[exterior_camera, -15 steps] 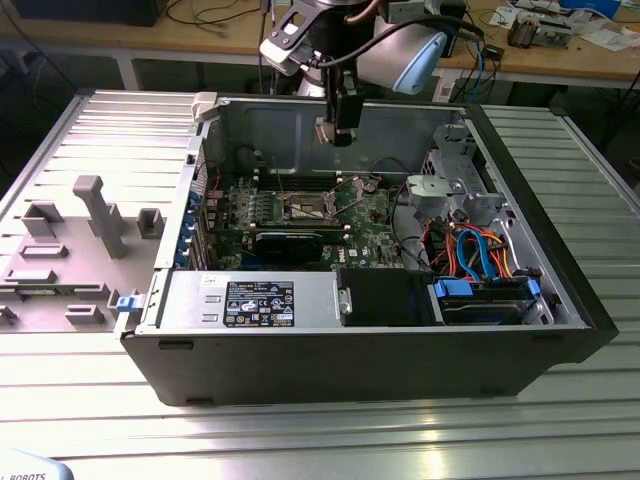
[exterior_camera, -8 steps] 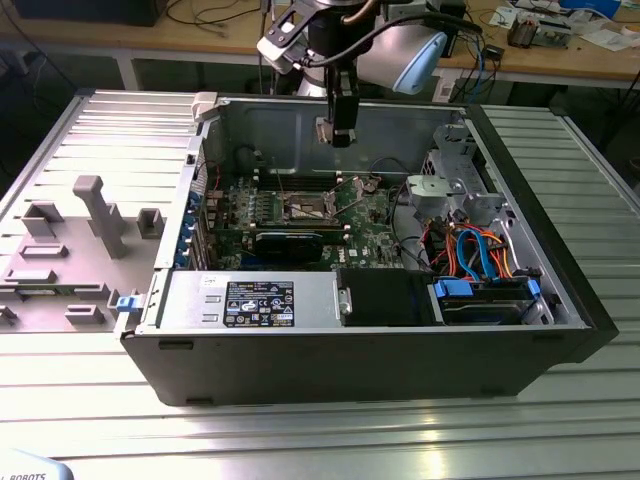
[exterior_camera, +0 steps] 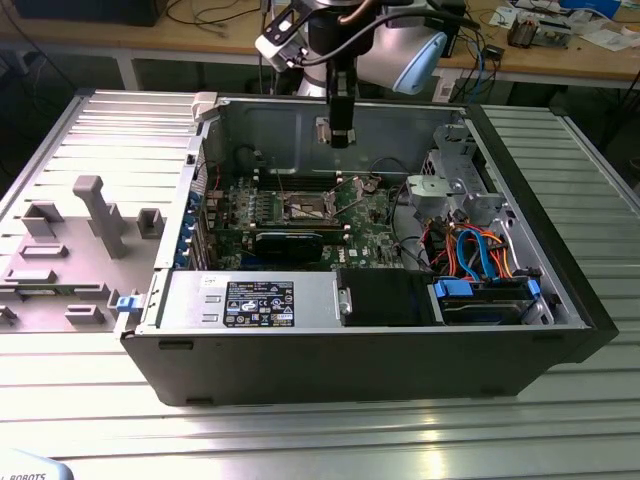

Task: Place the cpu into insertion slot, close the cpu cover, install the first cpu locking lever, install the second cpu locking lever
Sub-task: 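Place the cpu into insertion slot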

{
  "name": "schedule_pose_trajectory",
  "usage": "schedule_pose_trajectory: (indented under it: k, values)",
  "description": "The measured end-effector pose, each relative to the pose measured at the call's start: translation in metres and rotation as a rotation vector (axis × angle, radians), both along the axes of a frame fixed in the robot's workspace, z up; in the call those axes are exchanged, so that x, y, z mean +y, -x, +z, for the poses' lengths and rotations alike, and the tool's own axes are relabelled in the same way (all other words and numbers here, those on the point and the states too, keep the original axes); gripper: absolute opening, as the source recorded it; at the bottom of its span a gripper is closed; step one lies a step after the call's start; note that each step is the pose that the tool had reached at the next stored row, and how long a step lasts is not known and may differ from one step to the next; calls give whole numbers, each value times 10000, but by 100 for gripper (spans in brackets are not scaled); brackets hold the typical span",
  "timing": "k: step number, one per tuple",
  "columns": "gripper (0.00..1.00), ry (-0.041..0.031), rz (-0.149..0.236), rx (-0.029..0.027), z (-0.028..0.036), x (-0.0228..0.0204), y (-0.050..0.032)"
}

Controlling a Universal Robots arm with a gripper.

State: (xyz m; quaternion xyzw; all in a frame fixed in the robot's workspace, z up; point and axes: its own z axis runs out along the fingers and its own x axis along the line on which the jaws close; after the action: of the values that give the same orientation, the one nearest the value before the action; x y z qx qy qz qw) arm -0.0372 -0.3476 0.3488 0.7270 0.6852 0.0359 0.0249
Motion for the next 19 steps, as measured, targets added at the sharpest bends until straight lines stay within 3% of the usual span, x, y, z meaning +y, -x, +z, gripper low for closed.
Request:
schedule_pose_trajectory:
  k: [11, 19]
  values:
    - [54, -1, -1036, 0, -6, 0, 2]
    - [54, -17, -393, -1, -15, -11, 24]
